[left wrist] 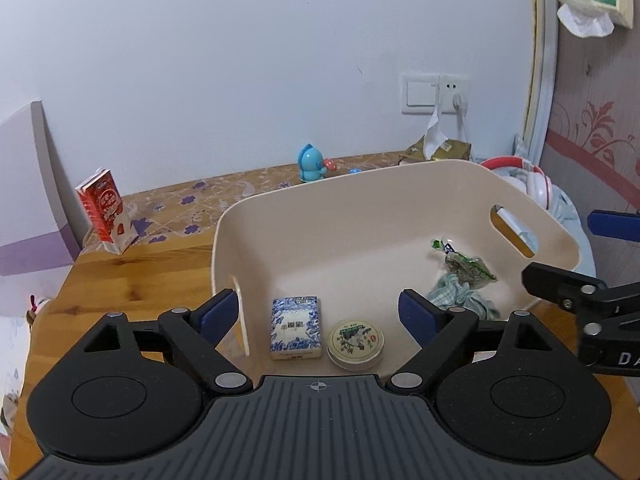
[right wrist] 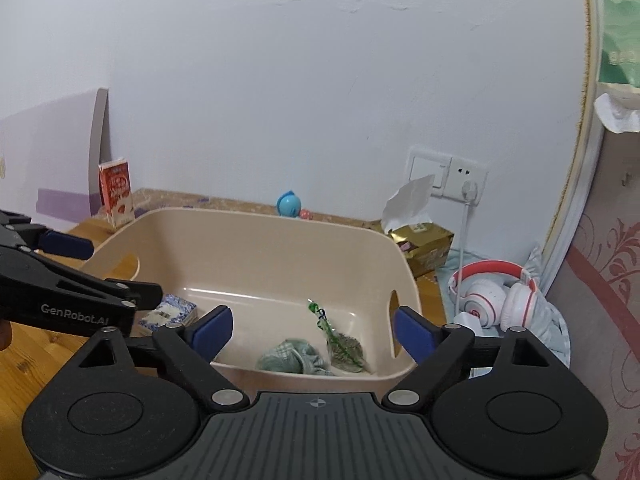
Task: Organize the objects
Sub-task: 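Carry both items over the bin and open both tools to release them, then grasp the black box with the left tool while the right tool grasps the cartoon tissue pack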
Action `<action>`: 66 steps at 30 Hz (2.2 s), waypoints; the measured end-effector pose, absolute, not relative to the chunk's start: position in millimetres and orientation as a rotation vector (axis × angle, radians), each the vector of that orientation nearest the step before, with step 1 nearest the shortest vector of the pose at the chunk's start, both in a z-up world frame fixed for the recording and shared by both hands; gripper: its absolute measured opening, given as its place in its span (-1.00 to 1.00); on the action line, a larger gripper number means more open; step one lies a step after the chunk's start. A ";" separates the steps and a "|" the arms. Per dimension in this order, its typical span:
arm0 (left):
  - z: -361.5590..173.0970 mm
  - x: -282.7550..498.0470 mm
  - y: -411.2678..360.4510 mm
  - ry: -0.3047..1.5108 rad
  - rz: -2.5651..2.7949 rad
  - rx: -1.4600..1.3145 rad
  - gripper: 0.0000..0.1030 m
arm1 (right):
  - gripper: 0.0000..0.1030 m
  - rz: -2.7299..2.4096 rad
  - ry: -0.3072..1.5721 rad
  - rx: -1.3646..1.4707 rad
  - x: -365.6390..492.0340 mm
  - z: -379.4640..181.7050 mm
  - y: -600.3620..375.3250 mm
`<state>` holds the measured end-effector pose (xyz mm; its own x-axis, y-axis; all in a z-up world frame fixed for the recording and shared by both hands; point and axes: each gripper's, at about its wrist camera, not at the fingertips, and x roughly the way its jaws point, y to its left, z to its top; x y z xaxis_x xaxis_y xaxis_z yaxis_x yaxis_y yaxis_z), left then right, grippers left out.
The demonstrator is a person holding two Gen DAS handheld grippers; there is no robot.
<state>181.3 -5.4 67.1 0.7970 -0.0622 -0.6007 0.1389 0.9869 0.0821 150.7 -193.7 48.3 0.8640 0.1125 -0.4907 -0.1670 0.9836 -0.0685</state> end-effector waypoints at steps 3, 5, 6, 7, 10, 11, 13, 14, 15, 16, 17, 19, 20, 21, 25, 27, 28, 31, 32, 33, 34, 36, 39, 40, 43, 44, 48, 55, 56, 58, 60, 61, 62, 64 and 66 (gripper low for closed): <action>68.9 169.6 -2.7 0.629 -0.106 0.113 0.73 | 0.80 0.151 0.498 -0.104 140.1 49.7 -197.1; 68.5 161.9 -1.3 0.626 -0.104 0.111 0.74 | 0.83 0.150 0.496 -0.108 133.1 48.4 -197.7; 67.7 157.6 -0.7 0.625 -0.104 0.111 0.75 | 0.84 0.150 0.497 -0.109 130.1 47.4 -197.5; 66.4 154.2 -0.1 0.625 -0.104 0.112 0.75 | 0.86 0.151 0.501 -0.111 127.4 45.9 -197.5; 61.5 144.2 2.5 0.628 -0.109 0.118 0.75 | 0.86 0.156 0.520 -0.112 120.4 39.7 -198.1; 59.7 140.9 3.2 0.629 -0.111 0.117 0.75 | 0.86 0.158 0.526 -0.115 118.4 37.2 -197.8; 56.5 135.1 3.3 0.632 -0.117 0.115 0.75 | 0.86 0.158 0.538 -0.121 114.9 32.0 -197.9; 54.7 133.9 3.3 0.636 -0.120 0.116 0.75 | 0.86 0.159 0.546 -0.122 113.7 28.9 -197.8; 52.1 132.1 2.3 0.642 -0.124 0.118 0.75 | 0.87 0.161 0.552 -0.122 112.0 26.4 -197.5; 49.2 131.1 0.9 0.649 -0.126 0.121 0.75 | 0.87 0.162 0.560 -0.121 110.8 23.1 -197.4; 46.1 131.3 0.6 0.656 -0.127 0.123 0.75 | 0.87 0.163 0.569 -0.122 110.1 19.8 -197.3; 38.4 131.7 -2.3 0.675 -0.125 0.127 0.75 | 0.87 0.166 0.584 -0.126 108.4 13.3 -197.1; 34.2 132.0 -3.8 0.684 -0.125 0.127 0.75 | 0.87 0.167 0.592 -0.128 107.7 9.7 -197.0; 29.4 132.6 -5.6 0.695 -0.124 0.125 0.75 | 0.88 0.168 0.600 -0.132 107.0 6.0 -196.9; 11.9 135.0 -12.1 0.726 -0.114 0.115 0.75 | 0.90 0.169 0.630 -0.136 105.3 -8.0 -197.6; 3.7 137.0 -14.7 0.744 -0.113 0.105 0.75 | 0.90 0.171 0.645 -0.128 104.9 -14.0 -198.9; -0.5 138.1 -15.9 0.753 -0.113 0.100 0.75 | 0.90 0.171 0.651 -0.123 104.6 -17.0 -199.6; -11.7 141.6 -18.6 0.780 -0.112 0.080 0.75 | 0.90 0.176 0.670 -0.109 104.4 -25.7 -201.3; -14.8 142.5 -19.0 0.788 -0.114 0.072 0.75 | 0.90 0.178 0.678 -0.106 104.4 -28.7 -201.4; -17.7 143.8 -19.0 0.797 -0.114 0.063 0.75 | 0.90 0.180 0.683 -0.104 104.3 -30.8 -201.6; -20.5 145.4 -18.5 0.806 -0.113 0.052 0.75 | 0.90 0.182 0.689 -0.102 104.5 -32.9 -201.5; -25.7 148.6 -16.1 0.820 -0.102 0.030 0.75 | 0.90 0.187 0.697 -0.098 104.5 -36.3 -201.1; -30.7 150.3 -11.8 0.839 -0.099 0.000 0.75 | 0.90 0.200 0.707 -0.087 104.2 -40.2 -198.9; -31.8 149.9 -10.8 0.843 -0.096 0.000 0.75 | 0.90 0.206 0.710 -0.084 104.1 -41.6 -197.9; -34.3 148.0 -8.9 0.847 -0.088 0.024 0.74 | 0.90 0.226 0.720 -0.080 102.5 -45.7 -191.6; -35.4 147.2 -7.6 0.850 -0.088 0.026 0.74 | 0.90 0.233 0.724 -0.078 102.3 -47.4 -188.9; -40.6 147.5 0.7 0.871 -0.104 -0.001 0.65 | 0.90 0.260 0.740 -0.068 101.8 -54.1 -178.3; -43.6 151.5 9.6 0.863 -0.159 0.018 0.48 | 0.90 0.289 0.762 -0.069 103.4 -64.4 -156.9; -43.7 151.6 10.2 0.860 -0.161 0.025 0.41 | 0.90 0.289 0.765 -0.067 104.0 -65.8 -154.0; -43.5 151.3 10.6 0.856 -0.162 0.042 0.31 | 0.89 0.291 0.766 -0.061 105.6 -68.4 -149.3; -43.4 150.3 10.9 0.853 -0.165 0.058 0.22 | 0.86 0.288 0.765 -0.061 107.9 -71.2 -144.4; -43.3 149.9 11.3 0.851 -0.166 0.065 0.16 | 0.84 0.282 0.761 -0.064 108.9 -72.2 -142.4; -43.3 149.5 12.1 0.851 -0.166 0.071 0.09 | 0.82 0.275 0.755 -0.069 110.0 -72.5 -140.1; -43.0 149.1 14.2 0.851 -0.164 0.076 -0.03 | 0.73 0.270 0.750 -0.067 112.7 -72.2 -138.9; -41.7 147.6 16.4 0.854 -0.166 0.075 -0.14 | 0.60 0.264 0.745 -0.065 115.7 -71.5 -136.7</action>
<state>147.6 16.4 -41.7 0.6450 -0.1159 -0.7553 0.1760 0.9844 -0.0007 115.7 -136.7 -71.5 0.7033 0.2144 -0.6778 -0.2607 0.9648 0.0347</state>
